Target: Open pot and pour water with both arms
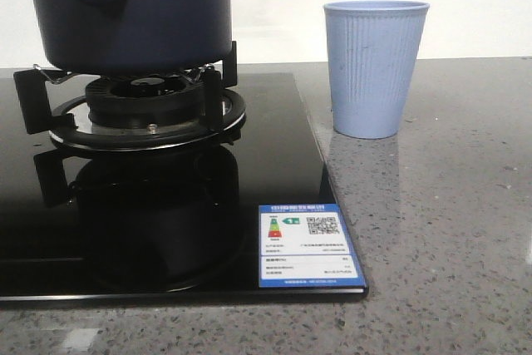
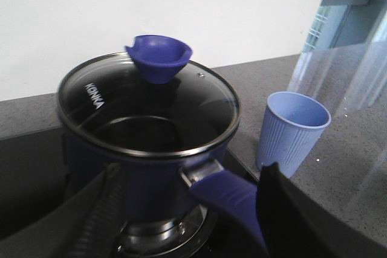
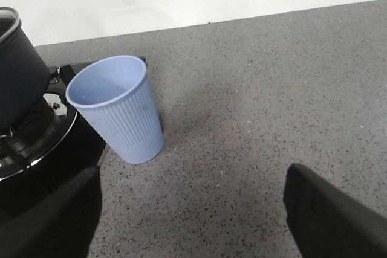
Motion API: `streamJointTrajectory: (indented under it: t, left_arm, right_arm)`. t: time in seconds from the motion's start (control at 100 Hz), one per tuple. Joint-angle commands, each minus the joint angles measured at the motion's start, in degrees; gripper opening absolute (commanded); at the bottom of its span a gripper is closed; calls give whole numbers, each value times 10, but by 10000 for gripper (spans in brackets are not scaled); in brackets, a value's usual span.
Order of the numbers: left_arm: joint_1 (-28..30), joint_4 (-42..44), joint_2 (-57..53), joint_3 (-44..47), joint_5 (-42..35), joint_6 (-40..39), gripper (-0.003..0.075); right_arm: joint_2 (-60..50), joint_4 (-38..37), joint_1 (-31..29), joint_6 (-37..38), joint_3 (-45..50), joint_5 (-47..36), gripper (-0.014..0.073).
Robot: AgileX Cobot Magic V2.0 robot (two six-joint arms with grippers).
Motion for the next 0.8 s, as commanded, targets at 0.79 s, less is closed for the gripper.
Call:
streamJointTrajectory:
  t: [0.79]
  left_arm:
    - [-32, -59, 332, -241, -63, 83, 572]
  right_arm:
    - [9, 12, -2, -7, -20, -23, 539]
